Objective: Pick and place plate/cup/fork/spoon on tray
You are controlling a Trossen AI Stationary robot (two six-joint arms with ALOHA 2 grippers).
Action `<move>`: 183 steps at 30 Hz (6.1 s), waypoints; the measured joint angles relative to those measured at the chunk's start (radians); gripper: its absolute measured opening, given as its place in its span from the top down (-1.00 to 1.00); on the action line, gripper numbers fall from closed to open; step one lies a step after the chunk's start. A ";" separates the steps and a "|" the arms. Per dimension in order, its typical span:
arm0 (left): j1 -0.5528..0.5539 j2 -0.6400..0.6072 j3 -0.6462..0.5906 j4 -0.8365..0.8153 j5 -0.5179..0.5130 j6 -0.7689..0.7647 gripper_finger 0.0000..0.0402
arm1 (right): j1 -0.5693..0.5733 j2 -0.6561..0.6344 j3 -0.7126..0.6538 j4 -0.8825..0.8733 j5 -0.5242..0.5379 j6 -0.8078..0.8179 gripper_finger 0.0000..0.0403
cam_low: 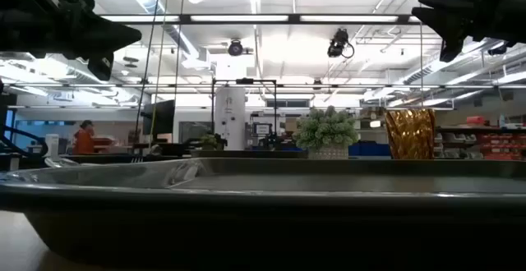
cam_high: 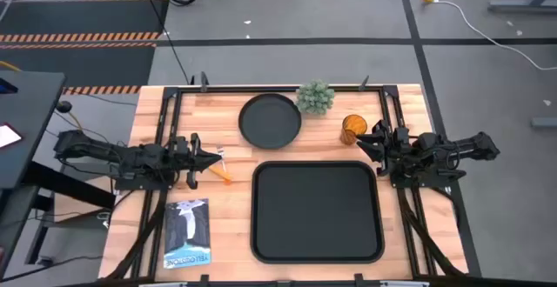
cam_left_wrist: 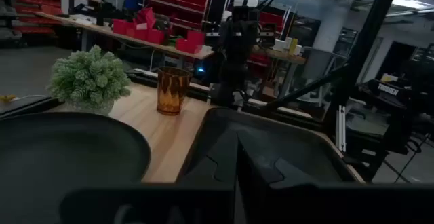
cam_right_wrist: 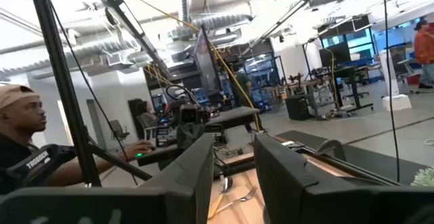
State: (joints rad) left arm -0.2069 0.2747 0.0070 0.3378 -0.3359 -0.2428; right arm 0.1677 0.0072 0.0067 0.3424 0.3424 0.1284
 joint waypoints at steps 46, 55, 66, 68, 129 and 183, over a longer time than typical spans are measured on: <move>0.000 0.000 0.000 0.000 0.000 0.000 0.95 | 0.000 0.000 0.000 0.000 0.000 0.000 0.43; 0.000 0.000 0.000 0.001 0.000 -0.025 0.95 | 0.000 0.000 0.000 0.000 0.000 0.000 0.43; 0.001 0.000 0.000 0.106 -0.095 -0.023 0.95 | 0.000 0.000 0.000 0.095 0.002 -0.028 0.43; 0.001 0.000 0.000 0.139 -0.126 0.038 0.95 | 0.000 0.000 0.000 0.123 0.008 -0.040 0.43; 0.003 0.000 0.000 0.292 -0.356 0.215 0.94 | -0.882 1.154 0.938 -1.203 -0.294 -0.049 0.00; 0.003 0.000 0.000 0.225 -0.343 0.203 0.66 | -0.936 1.580 1.190 -1.549 -0.358 -0.435 0.78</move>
State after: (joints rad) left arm -0.2043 0.2745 0.0067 0.5629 -0.6788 -0.0399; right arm -0.7681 1.5871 1.1965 -1.2062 -0.0160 -0.3071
